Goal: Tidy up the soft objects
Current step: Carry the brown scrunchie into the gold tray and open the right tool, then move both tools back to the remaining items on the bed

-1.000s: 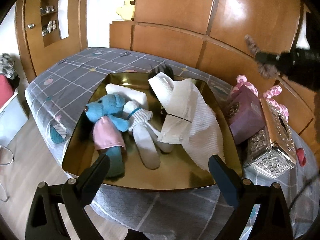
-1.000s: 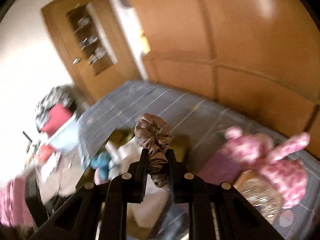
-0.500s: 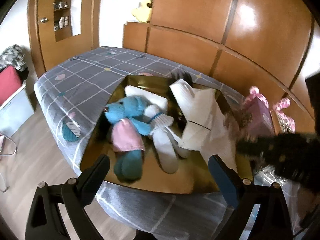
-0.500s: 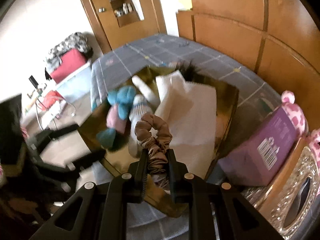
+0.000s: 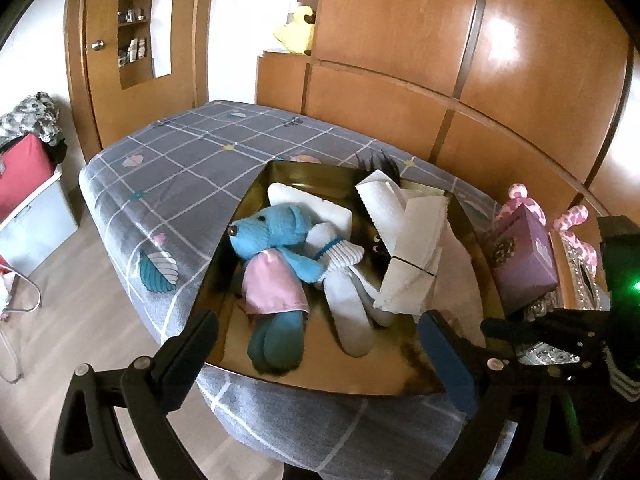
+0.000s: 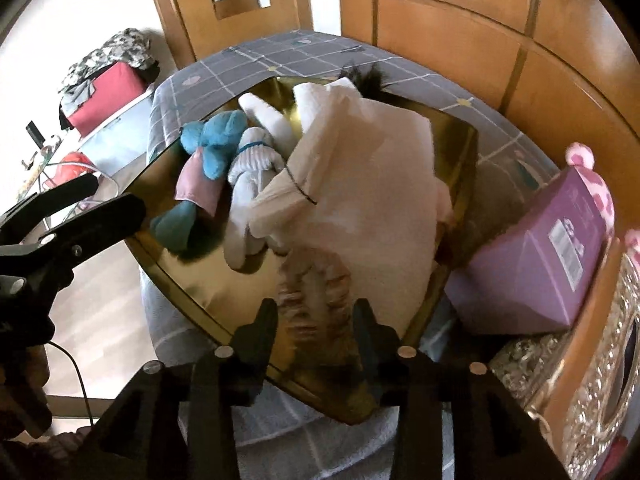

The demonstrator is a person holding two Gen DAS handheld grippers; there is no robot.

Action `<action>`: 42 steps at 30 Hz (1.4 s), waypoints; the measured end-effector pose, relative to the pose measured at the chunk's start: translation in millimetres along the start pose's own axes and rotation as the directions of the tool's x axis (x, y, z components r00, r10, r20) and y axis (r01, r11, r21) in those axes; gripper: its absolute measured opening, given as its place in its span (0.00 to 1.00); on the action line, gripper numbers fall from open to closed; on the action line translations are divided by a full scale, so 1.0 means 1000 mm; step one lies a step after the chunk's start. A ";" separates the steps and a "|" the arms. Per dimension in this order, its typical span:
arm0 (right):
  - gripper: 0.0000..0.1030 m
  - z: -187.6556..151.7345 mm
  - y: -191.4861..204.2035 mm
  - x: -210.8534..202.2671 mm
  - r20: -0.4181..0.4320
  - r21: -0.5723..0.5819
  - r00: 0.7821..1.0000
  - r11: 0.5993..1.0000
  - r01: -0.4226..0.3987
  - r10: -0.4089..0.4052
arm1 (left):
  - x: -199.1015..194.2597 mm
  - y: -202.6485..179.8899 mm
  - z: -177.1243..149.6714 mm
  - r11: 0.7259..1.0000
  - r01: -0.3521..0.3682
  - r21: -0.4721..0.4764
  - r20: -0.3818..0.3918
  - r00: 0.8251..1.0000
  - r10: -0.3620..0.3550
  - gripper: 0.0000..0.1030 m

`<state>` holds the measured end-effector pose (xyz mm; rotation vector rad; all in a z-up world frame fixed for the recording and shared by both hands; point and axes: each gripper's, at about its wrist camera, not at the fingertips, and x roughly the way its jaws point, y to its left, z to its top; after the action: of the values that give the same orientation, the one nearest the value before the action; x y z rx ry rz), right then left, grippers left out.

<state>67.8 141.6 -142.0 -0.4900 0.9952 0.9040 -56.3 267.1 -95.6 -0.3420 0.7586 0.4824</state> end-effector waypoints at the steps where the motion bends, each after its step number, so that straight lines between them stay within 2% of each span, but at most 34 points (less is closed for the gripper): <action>1: 0.41 -0.002 -0.001 -0.002 0.006 0.006 1.000 1.000 0.004 -0.004 | 0.000 -0.001 -0.001 1.000 0.003 0.001 -0.002 1.000 -0.003 0.98; 12: 0.41 -0.013 -0.023 -0.039 0.106 0.089 0.994 0.996 0.032 -0.041 | -0.004 -0.011 -0.003 1.000 0.007 0.028 0.000 1.000 -0.007 0.98; 21: 0.41 -0.025 -0.046 -0.086 0.217 0.148 0.972 0.987 0.058 -0.090 | -0.013 -0.025 -0.004 0.998 0.015 0.063 0.013 1.000 -0.016 0.98; 26: 0.41 -0.041 -0.072 -0.112 0.259 0.217 0.956 0.973 0.082 -0.138 | -0.019 -0.038 -0.003 0.994 0.030 0.102 0.021 0.999 -0.032 0.98; 31: 0.41 -0.063 -0.104 -0.137 0.286 0.299 0.936 0.947 0.117 -0.206 | -0.026 -0.050 -0.003 0.989 0.037 0.143 0.038 0.998 -0.043 0.98; 36: 0.41 -0.089 -0.139 -0.156 0.267 0.374 0.919 0.910 0.180 -0.291 | -0.033 -0.066 -0.001 0.980 0.055 0.192 0.051 0.997 -0.066 0.98; 42: 0.41 -0.135 -0.191 -0.188 0.223 0.507 0.885 0.824 0.253 -0.409 | -0.041 -0.090 0.002 0.963 0.086 0.256 0.065 0.992 -0.106 0.98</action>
<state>113.7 -140.0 -50.4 -0.0900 0.7534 0.3815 -33.1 180.3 -53.3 -0.1198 0.7142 0.3010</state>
